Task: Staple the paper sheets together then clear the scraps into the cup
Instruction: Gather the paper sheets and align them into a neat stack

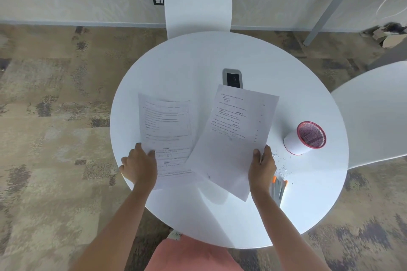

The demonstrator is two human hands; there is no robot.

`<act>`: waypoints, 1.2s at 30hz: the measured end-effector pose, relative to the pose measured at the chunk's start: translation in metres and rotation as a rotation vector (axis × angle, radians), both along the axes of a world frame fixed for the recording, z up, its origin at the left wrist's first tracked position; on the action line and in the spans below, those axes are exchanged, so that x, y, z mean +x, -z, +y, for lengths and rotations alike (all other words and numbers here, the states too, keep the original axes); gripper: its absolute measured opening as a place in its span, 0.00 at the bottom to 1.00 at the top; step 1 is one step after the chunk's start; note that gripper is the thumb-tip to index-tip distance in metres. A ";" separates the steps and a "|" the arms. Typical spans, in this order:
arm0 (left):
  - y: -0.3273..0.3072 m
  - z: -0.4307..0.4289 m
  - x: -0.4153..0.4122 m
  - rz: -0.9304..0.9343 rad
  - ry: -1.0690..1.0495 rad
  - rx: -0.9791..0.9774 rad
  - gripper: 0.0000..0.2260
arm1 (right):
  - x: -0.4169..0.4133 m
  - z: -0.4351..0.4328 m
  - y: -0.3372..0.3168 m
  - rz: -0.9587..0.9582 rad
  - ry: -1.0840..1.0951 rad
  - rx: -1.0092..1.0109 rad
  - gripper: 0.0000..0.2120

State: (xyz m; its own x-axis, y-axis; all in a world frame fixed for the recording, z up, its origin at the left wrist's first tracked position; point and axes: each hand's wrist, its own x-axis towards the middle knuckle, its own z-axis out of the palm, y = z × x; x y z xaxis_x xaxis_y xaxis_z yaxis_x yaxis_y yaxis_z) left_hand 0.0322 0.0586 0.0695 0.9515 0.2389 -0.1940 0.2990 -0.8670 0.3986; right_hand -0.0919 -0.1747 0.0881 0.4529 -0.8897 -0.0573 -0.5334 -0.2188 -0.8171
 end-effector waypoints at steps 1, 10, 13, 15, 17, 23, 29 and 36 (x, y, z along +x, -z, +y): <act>-0.005 -0.002 0.000 -0.055 0.014 -0.025 0.12 | 0.000 0.000 0.000 0.008 0.007 -0.008 0.07; -0.053 0.000 0.025 -0.385 0.052 -0.349 0.08 | 0.000 -0.006 0.002 0.039 0.168 -0.069 0.08; -0.057 0.007 0.037 -0.313 0.011 -0.491 0.08 | 0.000 -0.009 0.002 0.027 0.169 -0.045 0.08; -0.054 0.011 0.043 -0.195 -0.008 -0.610 0.10 | 0.001 -0.012 0.004 0.036 0.145 -0.006 0.07; -0.046 0.011 0.044 -0.078 0.021 -0.704 0.10 | 0.004 -0.015 0.008 0.039 0.087 0.079 0.05; -0.034 -0.005 0.023 0.058 0.197 -0.679 0.13 | 0.007 -0.007 0.001 -0.283 -0.179 0.605 0.11; -0.024 -0.013 0.013 0.108 0.191 -0.743 0.15 | 0.008 0.003 -0.009 -0.372 -0.342 0.756 0.13; -0.025 -0.022 0.001 0.056 0.243 -0.840 0.22 | 0.013 0.010 -0.023 -0.312 -0.283 0.643 0.12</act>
State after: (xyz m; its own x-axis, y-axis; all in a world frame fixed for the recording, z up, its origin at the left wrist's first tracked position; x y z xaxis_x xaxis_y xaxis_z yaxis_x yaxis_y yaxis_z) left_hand 0.0334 0.0370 0.0941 0.9412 -0.2123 -0.2627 0.1822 -0.3358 0.9241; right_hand -0.0792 -0.1642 0.1107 0.7387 -0.5720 -0.3567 -0.2518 0.2567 -0.9331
